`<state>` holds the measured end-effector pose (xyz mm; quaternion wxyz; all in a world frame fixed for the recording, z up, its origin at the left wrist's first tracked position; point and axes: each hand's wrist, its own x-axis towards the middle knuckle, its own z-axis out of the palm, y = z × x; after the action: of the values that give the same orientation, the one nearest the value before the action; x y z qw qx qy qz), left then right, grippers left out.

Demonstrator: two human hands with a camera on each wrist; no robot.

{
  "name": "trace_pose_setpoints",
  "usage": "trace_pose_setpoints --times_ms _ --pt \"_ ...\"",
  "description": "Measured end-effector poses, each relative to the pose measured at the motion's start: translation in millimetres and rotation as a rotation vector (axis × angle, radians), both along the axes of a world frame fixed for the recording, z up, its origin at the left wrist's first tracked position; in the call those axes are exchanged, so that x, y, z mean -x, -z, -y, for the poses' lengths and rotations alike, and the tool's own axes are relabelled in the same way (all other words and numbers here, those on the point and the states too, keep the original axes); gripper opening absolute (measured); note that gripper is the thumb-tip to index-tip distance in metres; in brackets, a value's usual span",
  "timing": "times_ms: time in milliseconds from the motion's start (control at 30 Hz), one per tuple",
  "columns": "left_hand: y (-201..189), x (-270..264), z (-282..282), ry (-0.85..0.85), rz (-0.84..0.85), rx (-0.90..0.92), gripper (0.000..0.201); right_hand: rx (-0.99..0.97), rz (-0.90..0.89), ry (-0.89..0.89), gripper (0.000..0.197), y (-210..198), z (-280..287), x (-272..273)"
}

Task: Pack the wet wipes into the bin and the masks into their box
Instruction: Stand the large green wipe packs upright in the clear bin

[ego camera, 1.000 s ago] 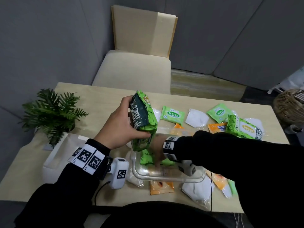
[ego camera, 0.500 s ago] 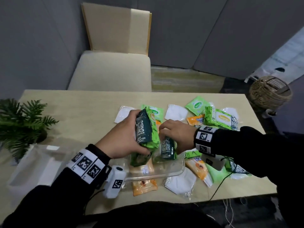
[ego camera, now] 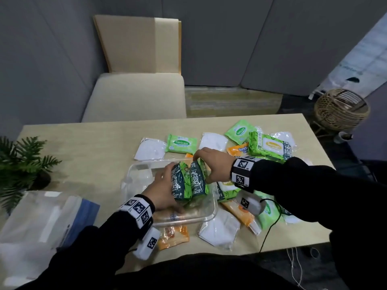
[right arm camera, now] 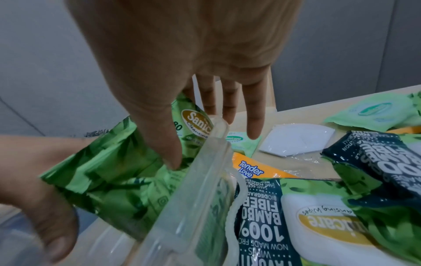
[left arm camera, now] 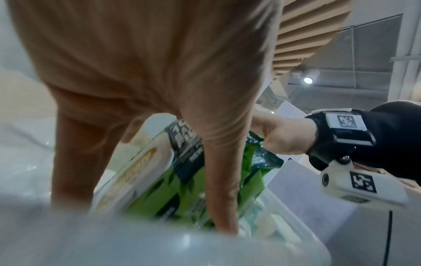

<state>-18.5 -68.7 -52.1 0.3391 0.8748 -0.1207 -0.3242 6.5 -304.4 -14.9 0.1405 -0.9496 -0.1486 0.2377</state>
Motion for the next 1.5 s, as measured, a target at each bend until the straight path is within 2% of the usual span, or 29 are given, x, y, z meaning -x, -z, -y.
trace_pose_setpoints --times_ms 167,333,400,500,600,700,833,933,1067,1167,1233,1367,1433,1500 --pt "-9.1 -2.7 1.3 -0.119 -0.148 0.027 0.135 -0.086 0.023 0.056 0.071 0.2 6.8 -2.7" --pt "-5.2 5.1 0.9 -0.186 -0.163 0.036 0.137 -0.197 -0.024 0.101 0.065 7.2 12.5 1.2" --pt "-7.4 4.4 2.5 -0.176 -0.177 0.043 0.141 -0.211 -0.043 0.100 0.069 6.7 12.7 -0.2" --pt "-21.3 3.6 6.5 -0.162 -0.202 0.044 0.144 -0.226 -0.095 0.089 0.087 0.6 19.0 -3.9" --pt "-42.8 5.5 10.5 -0.098 -0.115 -0.022 0.143 -0.252 -0.134 0.141 0.095 -2.9 35.7 -6.3" --pt "-66.4 2.6 17.2 -0.066 0.002 -0.030 0.136 -0.253 -0.118 0.226 0.079 -3.5 60.2 -6.6" --pt "-92.7 -5.7 40.2 -0.012 0.185 -0.064 0.109 -0.196 -0.101 0.302 0.063 1.7 91.5 1.3" --pt "-103.0 -10.1 68.8 -0.022 0.257 0.010 0.092 -0.164 -0.101 0.355 0.064 8.7 117.1 9.0" --pt "-108.1 -9.4 117.5 0.017 0.247 0.089 0.082 -0.099 -0.115 0.446 0.074 20.5 156.6 20.5" --pt "-95.1 -12.4 158.1 0.046 0.183 0.112 0.077 -0.020 -0.128 0.487 0.092 33.5 178.7 29.1" --pt "-75.5 -17.3 184.3 0.002 0.068 0.124 0.072 0.019 -0.125 0.462 0.106 42.9 186.5 32.9" --pt "-27.4 -24.2 224.5 -0.218 -0.226 0.120 0.068 0.077 -0.078 0.363 0.126 62.2 187.7 30.2" --pt "-3.1 -26.9 236.5 -0.315 -0.332 0.123 0.048 0.130 -0.077 0.286 0.134 72.5 187.1 27.7" --pt "30.1 -32.3 242.8 -0.376 -0.389 0.123 0.049 0.181 -0.063 0.245 0.133 80.2 188.4 27.9"
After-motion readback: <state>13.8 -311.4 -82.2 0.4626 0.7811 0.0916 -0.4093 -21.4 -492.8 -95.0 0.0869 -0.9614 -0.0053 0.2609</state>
